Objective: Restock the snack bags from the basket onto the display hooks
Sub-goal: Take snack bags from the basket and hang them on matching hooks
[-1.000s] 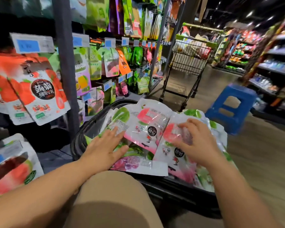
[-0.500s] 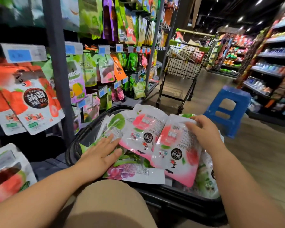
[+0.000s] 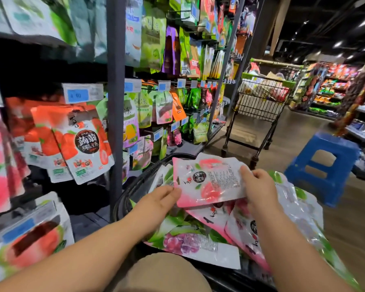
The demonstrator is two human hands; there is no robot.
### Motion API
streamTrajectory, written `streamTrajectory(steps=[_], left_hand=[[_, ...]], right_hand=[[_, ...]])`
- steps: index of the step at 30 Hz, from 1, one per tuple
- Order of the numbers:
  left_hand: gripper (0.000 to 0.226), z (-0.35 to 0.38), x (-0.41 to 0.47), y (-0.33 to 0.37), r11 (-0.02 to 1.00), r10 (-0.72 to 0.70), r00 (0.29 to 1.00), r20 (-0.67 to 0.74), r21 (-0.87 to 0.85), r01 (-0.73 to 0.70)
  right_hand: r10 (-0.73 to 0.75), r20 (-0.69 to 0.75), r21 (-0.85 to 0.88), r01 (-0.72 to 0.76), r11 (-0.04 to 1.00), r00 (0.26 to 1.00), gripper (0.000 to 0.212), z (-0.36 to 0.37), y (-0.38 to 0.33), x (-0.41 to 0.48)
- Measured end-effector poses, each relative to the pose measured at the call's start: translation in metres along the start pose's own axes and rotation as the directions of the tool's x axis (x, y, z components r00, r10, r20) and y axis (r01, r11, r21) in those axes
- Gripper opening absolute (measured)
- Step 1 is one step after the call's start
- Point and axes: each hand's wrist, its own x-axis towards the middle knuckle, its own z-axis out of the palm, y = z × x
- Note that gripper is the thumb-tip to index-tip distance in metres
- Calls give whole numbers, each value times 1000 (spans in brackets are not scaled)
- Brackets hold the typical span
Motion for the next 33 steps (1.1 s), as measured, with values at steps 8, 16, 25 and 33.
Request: streamTrajectory(steps=[8,16,25,33], left_hand=[[16,-4,9,0,953,-85,986,-142,-301,39],[13,-14,5,12,814,-188,979,-83,-571,108],[6,-21,-2,26,545,-280,960,23,-819,179],[13,-35,-11,33,458,-263,965,17,-878,140]], right_hand=[[-70,208,190,30,981,976,7,18,1,-30],[-338,573,-112,480,870,746,88,-3,-5,-60],[-791,269,-419,806,418,550,59,14,12,-44],[-941,212,-186,956,227,265,34,18,8,-40]])
